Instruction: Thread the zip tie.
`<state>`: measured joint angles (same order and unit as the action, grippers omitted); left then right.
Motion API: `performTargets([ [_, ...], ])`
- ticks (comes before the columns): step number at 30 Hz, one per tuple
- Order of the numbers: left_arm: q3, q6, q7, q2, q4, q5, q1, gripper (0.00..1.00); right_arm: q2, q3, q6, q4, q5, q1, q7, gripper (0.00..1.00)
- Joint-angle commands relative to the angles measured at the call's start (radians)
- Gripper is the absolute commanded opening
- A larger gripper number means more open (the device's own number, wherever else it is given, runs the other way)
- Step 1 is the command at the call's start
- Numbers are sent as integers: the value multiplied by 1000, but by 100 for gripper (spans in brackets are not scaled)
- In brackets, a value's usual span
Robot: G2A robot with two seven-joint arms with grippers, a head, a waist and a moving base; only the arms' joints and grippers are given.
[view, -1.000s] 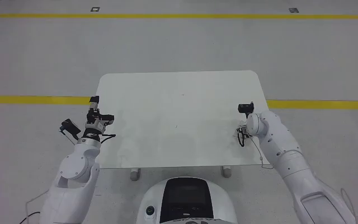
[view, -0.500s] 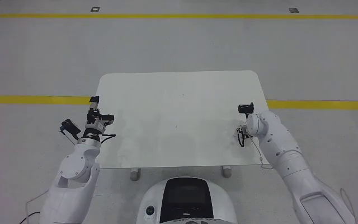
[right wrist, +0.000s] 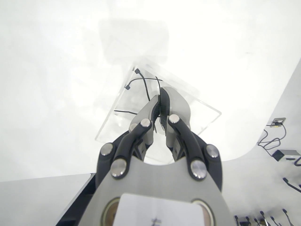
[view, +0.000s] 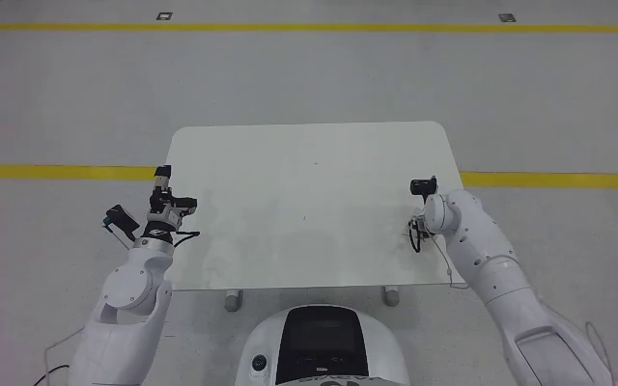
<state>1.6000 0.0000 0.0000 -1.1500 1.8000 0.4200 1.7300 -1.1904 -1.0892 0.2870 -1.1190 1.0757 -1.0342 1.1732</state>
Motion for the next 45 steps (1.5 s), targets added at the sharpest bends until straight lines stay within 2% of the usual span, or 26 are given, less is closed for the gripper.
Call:
performTargets([
  [1, 0, 0, 0, 0, 0, 0, 0, 100, 0, -2, 2, -4, 3, -1, 2, 0],
  [8, 0, 0, 0, 0, 0, 0, 0, 100, 13, -50, -8, -91, 13, -44, 21, 0],
  [15, 0, 0, 0, 0, 0, 0, 0, 100, 35, -136, -51, -226, -11, -120, 45, 0],
  [22, 0, 0, 0, 0, 0, 0, 0, 100, 57, -267, -126, -345, -119, -217, 30, 0],
  [26, 0, 0, 0, 0, 0, 0, 0, 100, 69, -352, -204, -385, -219, -271, 13, 0],
  [32, 0, 0, 0, 0, 0, 0, 0, 100, 82, -436, -321, -388, -365, -318, 4, 0],
  [40, 0, 0, 0, 0, 0, 0, 0, 100, 98, -502, -460, -331, -529, -331, 37, 0],
  [45, 0, 0, 0, 0, 0, 0, 0, 100, 101, -507, -468, -322, -534, -332, 42, 0],
])
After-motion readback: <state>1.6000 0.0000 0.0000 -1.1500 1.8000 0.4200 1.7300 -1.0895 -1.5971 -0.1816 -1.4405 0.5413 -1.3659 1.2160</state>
